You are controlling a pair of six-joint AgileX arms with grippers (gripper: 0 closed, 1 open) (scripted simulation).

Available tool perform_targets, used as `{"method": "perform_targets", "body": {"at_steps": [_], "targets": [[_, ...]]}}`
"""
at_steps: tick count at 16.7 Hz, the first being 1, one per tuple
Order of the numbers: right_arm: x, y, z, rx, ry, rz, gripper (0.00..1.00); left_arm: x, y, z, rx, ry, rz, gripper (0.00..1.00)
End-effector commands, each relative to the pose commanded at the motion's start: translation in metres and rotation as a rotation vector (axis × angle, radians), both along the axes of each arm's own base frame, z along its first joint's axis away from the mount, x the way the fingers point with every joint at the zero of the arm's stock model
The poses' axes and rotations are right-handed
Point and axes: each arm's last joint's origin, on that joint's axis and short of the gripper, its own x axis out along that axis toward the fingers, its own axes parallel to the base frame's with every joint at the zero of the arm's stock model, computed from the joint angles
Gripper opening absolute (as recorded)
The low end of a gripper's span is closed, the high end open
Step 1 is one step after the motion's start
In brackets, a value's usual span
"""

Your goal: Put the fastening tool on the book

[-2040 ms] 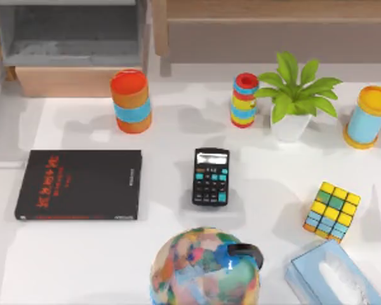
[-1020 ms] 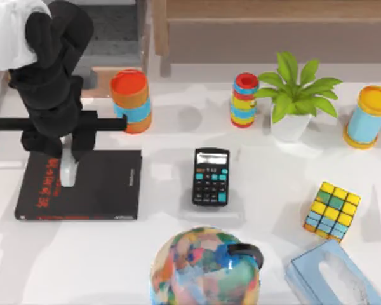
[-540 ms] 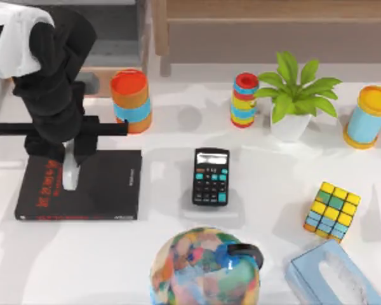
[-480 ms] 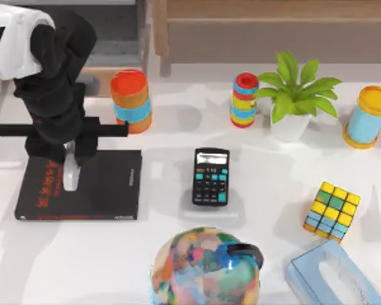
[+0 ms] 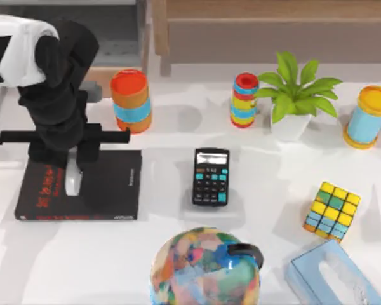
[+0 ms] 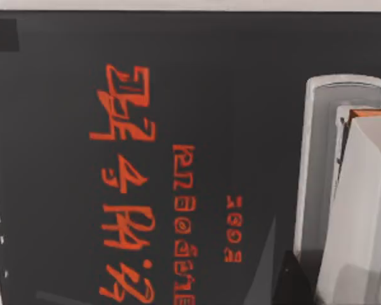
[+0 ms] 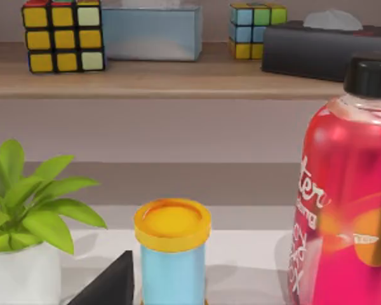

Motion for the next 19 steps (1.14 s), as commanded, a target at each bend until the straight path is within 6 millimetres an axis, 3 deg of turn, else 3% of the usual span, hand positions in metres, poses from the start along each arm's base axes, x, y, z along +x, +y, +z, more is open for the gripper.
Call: {"method": "perform_targets", "body": {"at_steps": [13,19], "targets": [[0.0,0.0,0.0,0.0,0.0,0.0,1.0,0.0,0.0,0.0,0.0,0.0,0.0,0.98],[0.0,0.0,0.0,0.0,0.0,0.0,1.0,0.0,0.0,0.0,0.0,0.0,0.0,1.0]]}}
